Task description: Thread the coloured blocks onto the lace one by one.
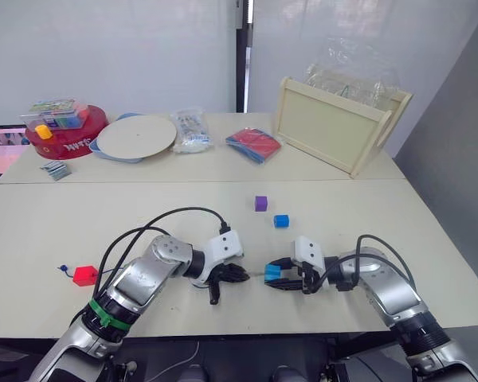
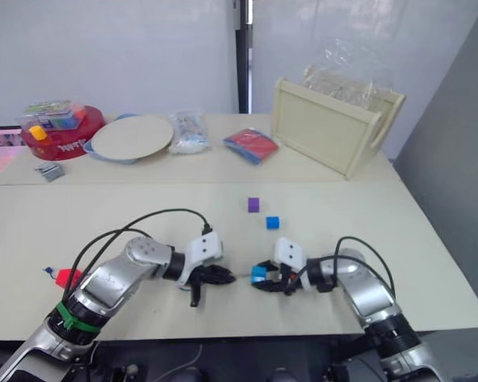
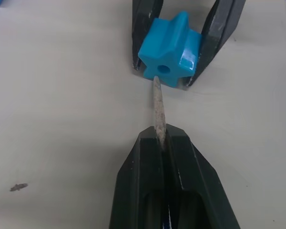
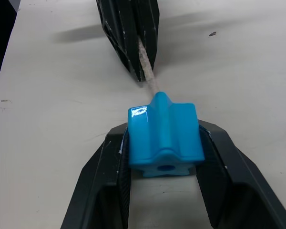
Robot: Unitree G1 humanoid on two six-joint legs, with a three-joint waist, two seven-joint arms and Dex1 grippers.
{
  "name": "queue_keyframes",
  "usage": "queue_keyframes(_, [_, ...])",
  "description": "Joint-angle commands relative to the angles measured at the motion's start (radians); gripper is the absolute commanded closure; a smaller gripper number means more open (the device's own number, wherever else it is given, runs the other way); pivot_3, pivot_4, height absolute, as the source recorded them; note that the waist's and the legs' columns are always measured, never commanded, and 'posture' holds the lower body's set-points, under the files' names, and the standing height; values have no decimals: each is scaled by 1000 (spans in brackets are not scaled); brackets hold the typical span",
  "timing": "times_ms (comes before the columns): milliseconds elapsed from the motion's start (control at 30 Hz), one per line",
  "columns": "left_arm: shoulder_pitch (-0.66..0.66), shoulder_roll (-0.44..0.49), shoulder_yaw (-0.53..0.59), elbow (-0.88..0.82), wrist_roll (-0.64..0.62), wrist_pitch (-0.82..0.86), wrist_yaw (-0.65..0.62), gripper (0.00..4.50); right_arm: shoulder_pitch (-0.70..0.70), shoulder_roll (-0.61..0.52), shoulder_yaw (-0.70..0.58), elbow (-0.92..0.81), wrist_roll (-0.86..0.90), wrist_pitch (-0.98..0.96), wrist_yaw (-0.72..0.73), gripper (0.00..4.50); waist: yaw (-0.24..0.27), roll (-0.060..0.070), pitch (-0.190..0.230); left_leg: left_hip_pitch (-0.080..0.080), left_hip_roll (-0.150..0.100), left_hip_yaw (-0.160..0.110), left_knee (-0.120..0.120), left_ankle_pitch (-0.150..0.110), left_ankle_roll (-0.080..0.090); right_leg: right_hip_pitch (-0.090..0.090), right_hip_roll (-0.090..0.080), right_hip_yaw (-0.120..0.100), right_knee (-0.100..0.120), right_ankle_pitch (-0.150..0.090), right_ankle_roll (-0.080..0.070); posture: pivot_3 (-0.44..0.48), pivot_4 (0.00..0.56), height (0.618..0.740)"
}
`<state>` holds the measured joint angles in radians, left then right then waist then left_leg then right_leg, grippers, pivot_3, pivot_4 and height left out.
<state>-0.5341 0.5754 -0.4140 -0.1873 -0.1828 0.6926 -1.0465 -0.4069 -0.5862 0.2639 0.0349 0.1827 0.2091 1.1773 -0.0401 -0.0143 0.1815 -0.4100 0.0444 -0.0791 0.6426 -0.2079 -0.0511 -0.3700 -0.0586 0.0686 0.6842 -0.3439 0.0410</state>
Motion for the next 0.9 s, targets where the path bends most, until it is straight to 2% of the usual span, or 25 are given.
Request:
queue_keyframes(33, [2, 7, 10, -50, -20, -19, -18, 4500, 1, 4, 19, -10, -11, -12, 7, 3139, 0, 0, 0, 0, 0, 0, 0, 0, 0, 0, 0, 0, 0, 0, 0, 0, 150, 740])
queue_keyframes(467, [1, 0, 46, -46, -40, -22, -1, 4500, -3, -4, 36, -1, -30, -14, 31, 3139, -1, 0, 0, 0, 0, 0, 0, 0, 0, 0, 0, 0, 0, 0, 0, 0, 150, 740])
queue_keyframes(667, [1, -14, 10, -71, -49, -22, -28, 4500, -2, -4, 36, -5, -32, -9, 31, 3139, -1, 0, 0, 0, 0, 0, 0, 0, 0, 0, 0, 0, 0, 0, 0, 0, 150, 740])
queue_keyframes(900, [-48, -64, -19, 3, -13, -60, -23, 4500, 9, -10, 41, -28, -30, -5, 41, 3139, 1, 0, 0, 0, 0, 0, 0, 0, 0, 0, 0, 0, 0, 0, 0, 0, 150, 740])
